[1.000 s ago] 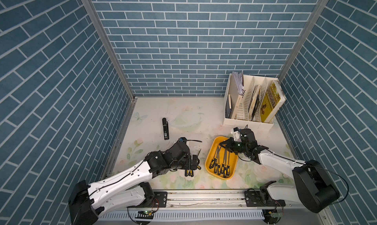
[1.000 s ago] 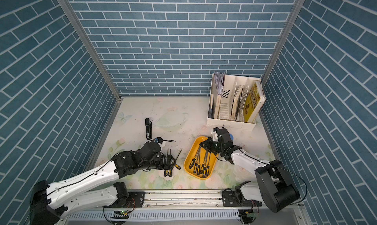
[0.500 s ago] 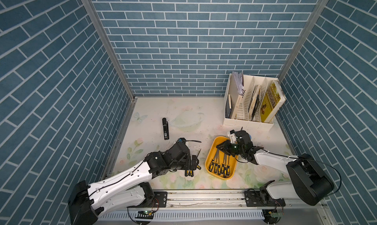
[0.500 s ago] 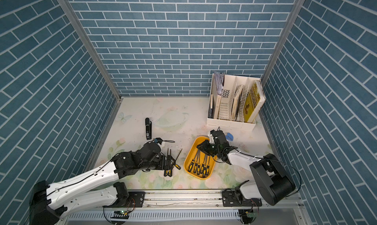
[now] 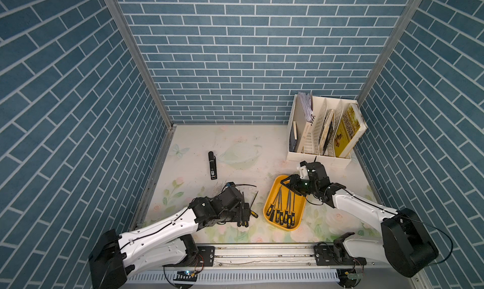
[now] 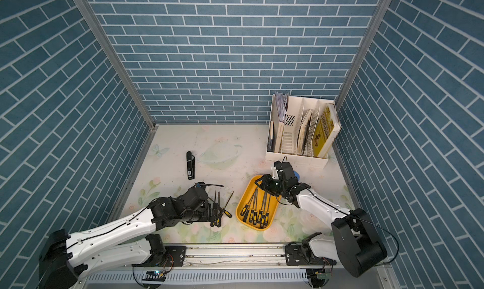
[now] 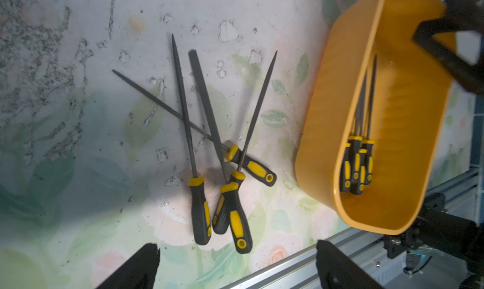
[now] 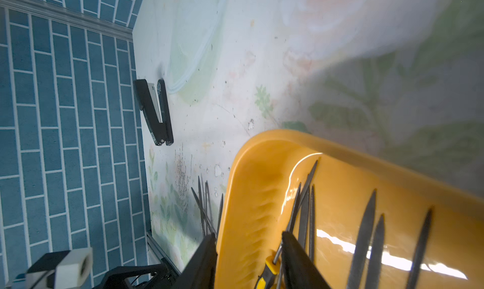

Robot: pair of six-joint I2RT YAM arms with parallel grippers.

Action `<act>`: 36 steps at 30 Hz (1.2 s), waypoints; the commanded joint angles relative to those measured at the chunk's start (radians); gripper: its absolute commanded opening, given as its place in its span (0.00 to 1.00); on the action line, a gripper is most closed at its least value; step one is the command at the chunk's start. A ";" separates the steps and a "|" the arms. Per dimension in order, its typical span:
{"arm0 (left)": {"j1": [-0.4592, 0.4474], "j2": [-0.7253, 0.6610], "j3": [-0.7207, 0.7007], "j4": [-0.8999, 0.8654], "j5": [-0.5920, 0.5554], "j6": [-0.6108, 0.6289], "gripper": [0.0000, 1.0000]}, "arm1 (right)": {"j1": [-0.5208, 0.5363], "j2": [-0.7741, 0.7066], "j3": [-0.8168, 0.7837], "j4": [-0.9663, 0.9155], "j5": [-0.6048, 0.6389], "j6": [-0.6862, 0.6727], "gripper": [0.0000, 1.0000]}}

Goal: Put the file tool into the storage box
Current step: Place the file tool in the storage box, then pick up the file tool from the center of the board.

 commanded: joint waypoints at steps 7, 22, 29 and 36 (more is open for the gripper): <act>-0.053 0.143 0.004 0.018 -0.049 -0.022 0.80 | -0.002 -0.004 0.023 -0.079 0.014 -0.086 0.42; -0.061 0.314 0.087 0.073 -0.038 0.003 0.52 | -0.002 0.004 0.013 -0.088 0.019 -0.115 0.40; -0.062 0.336 0.082 0.085 -0.028 0.002 0.42 | -0.002 0.011 0.008 -0.081 0.014 -0.120 0.39; -0.061 0.361 0.067 0.103 -0.023 0.000 0.39 | -0.002 0.011 0.000 -0.076 0.008 -0.122 0.38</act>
